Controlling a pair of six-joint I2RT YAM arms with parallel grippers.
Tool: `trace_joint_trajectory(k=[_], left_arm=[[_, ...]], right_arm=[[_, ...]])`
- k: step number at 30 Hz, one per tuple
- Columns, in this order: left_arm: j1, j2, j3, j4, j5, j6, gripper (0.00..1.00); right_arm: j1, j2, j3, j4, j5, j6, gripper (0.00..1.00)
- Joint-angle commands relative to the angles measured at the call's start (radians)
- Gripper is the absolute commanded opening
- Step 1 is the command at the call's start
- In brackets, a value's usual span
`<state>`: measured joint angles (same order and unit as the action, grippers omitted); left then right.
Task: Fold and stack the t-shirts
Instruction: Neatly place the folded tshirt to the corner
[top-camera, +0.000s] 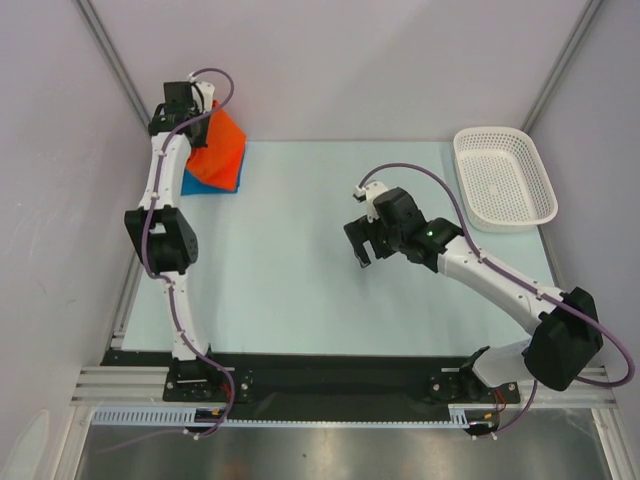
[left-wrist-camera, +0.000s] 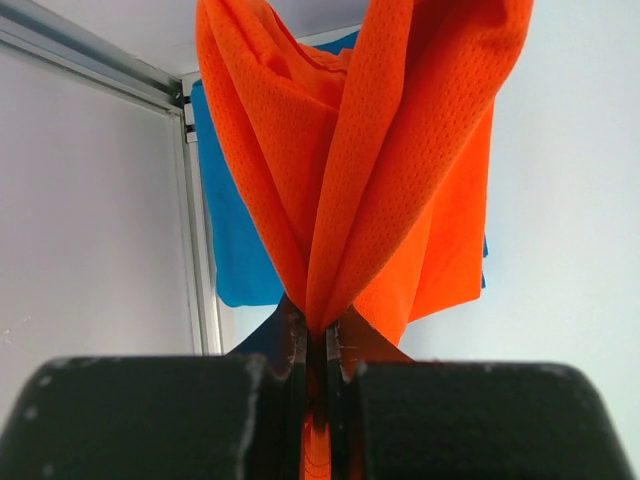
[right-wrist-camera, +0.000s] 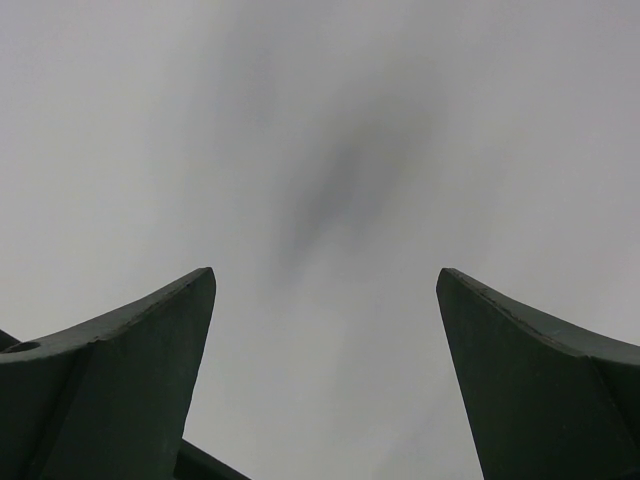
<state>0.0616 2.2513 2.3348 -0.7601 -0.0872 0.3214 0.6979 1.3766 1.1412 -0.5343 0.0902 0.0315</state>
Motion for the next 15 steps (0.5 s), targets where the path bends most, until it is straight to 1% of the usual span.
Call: trace_joint_trajectory(k=[1,9,11,15], left_arm=[[0.023,0.005,0.001,0.064,0.050,-0.025,0.00],[0.049,0.070,-0.012,0.110,0.064,-0.044,0.00],[0.061,0.085,-0.012,0.134,0.066,-0.061,0.00],[0.083,0.129,-0.012,0.156,0.024,-0.122,0.00]], right_arm=[[0.002,0.021,0.064,-0.007,0.009,0.008,1.00],[0.011,0.067,0.103,-0.018,0.016,0.018,1.00],[0.011,0.084,0.111,-0.024,0.022,0.025,1.00],[0.011,0.114,0.143,-0.039,0.025,0.038,1.00]])
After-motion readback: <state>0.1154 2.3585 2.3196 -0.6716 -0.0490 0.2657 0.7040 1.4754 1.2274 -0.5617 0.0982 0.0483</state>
